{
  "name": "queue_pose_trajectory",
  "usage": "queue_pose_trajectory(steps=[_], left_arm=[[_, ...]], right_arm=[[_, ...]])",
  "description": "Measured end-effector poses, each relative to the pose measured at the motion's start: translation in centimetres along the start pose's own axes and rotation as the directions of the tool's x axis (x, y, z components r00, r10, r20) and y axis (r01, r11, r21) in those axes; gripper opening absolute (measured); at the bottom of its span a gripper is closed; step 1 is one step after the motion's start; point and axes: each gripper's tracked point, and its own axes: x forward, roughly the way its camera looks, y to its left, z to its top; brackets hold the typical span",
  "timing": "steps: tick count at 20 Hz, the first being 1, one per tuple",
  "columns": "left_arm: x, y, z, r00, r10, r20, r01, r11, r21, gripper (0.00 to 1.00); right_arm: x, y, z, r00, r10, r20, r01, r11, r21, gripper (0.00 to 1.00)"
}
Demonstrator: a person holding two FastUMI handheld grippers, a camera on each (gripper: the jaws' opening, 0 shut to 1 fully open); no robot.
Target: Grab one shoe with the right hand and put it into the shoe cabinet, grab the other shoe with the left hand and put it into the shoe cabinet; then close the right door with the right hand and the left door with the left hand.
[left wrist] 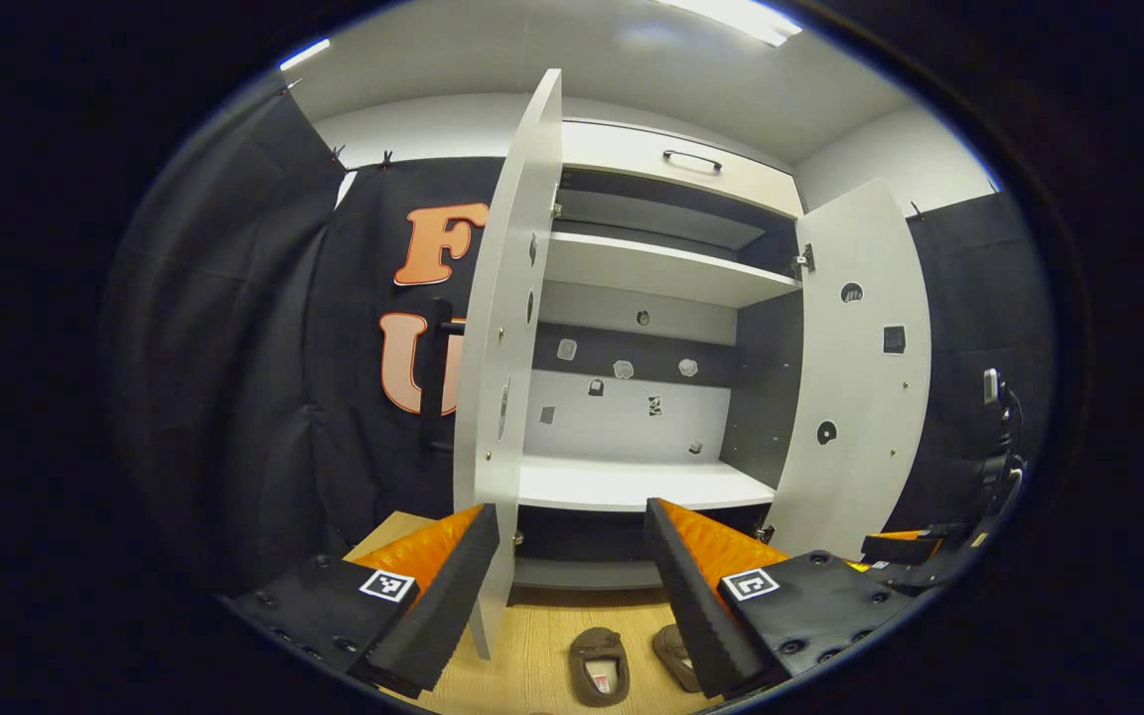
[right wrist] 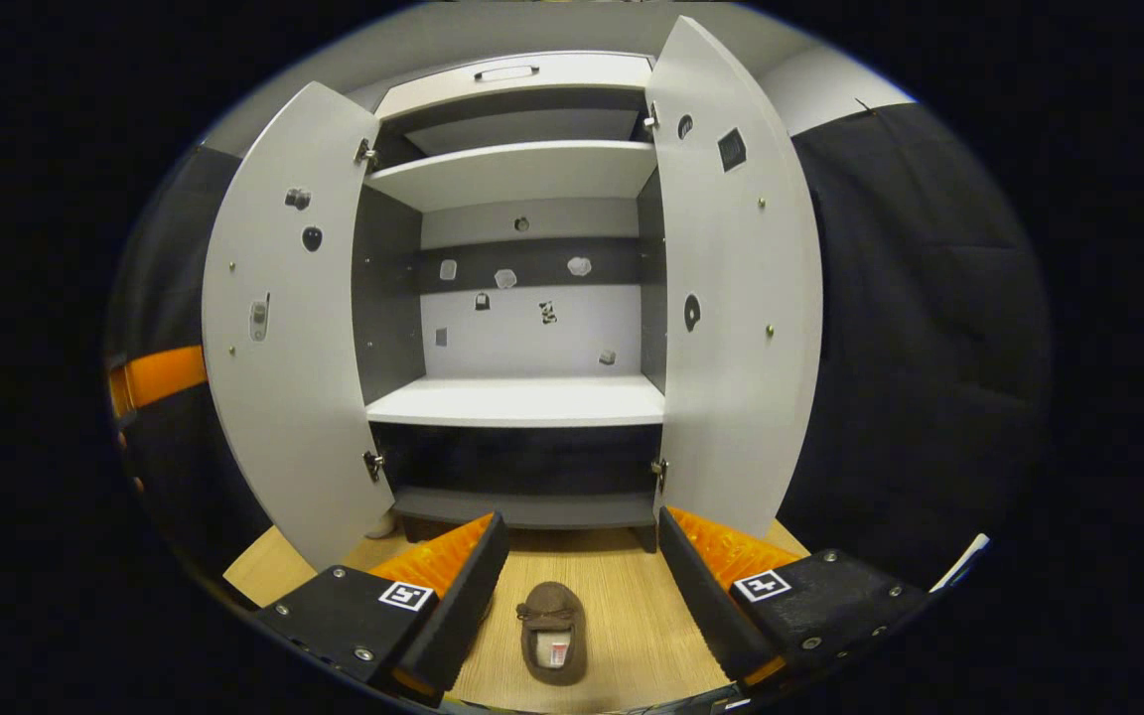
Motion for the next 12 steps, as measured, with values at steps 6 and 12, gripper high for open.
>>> queue_pose_trajectory(steps=[6, 12], left_arm=[[-0.3, 0.7, -0.5, 1.000, 0.019, -0.015, -0.019, 1.000, -0.001, 0.94], [-0.2, 1.7, -1.1, 0.998, 0.047, -0.028, -0.047, 0.999, 0.006, 0.96]], right_arm=[[4.1, 0.2, -11.2, 0.982, 0.000, -0.191, -0.010, 0.999, -0.051, 0.94], [7.5, 0.1, -21.2, 0.937, -0.012, -0.348, -0.014, 0.997, -0.074, 0.94]])
